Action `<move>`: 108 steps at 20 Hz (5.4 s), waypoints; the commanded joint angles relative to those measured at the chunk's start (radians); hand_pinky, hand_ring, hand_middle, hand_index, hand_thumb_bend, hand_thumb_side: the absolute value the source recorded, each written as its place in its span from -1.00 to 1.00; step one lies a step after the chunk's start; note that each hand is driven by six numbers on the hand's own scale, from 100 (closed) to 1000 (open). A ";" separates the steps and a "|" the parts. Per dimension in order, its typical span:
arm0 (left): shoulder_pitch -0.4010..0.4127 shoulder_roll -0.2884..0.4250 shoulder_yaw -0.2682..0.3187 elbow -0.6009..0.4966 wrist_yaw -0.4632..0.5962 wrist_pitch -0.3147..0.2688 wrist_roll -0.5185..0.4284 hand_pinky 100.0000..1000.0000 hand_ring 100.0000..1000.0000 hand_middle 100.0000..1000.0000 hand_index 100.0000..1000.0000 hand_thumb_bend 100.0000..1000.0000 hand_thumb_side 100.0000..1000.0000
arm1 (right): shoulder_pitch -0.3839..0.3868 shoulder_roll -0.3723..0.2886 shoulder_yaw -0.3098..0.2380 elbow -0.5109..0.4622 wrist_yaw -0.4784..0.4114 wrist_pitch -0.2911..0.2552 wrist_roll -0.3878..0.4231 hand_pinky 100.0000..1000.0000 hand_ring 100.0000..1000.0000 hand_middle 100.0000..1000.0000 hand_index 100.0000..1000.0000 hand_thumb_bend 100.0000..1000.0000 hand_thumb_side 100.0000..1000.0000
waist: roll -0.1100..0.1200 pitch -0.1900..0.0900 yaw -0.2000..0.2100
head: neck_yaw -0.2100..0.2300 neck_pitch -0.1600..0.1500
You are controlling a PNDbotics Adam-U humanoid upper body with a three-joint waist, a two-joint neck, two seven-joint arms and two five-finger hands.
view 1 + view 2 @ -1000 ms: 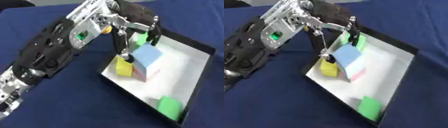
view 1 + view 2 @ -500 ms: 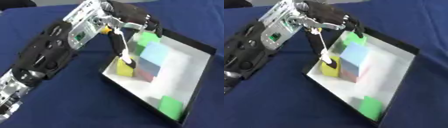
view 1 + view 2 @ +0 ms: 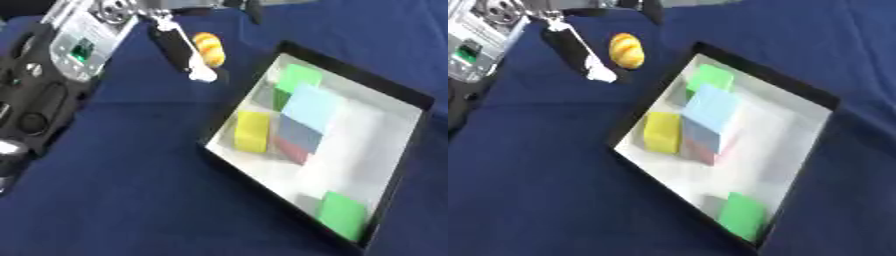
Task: Pick up objects on the table and place them in the box.
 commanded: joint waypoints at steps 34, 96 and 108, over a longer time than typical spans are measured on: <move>-0.134 -0.143 0.213 0.628 -0.322 -0.045 0.271 0.60 0.72 0.68 0.67 -0.18 -0.96 | -0.032 -0.002 0.010 -0.025 -0.009 0.008 0.011 0.56 0.49 0.37 0.57 -1.00 -0.09 | -0.006 -0.026 -0.044 | 0.013 -0.037; -0.102 -0.062 0.129 0.357 -0.232 -0.099 0.292 0.46 0.53 0.51 0.62 -0.20 -1.00 | -0.039 0.005 0.029 -0.018 -0.031 0.012 0.024 0.56 0.48 0.36 0.57 -1.00 -0.06 | -0.008 -0.030 -0.048 | 0.018 -0.017; -0.157 -0.144 0.247 0.638 -0.504 -0.034 0.337 0.70 0.79 0.66 0.78 0.10 -1.00 | -0.055 0.019 0.037 -0.018 -0.033 0.015 0.030 0.56 0.48 0.36 0.57 -1.00 -0.04 | -0.007 -0.007 -0.069 | 0.041 -0.035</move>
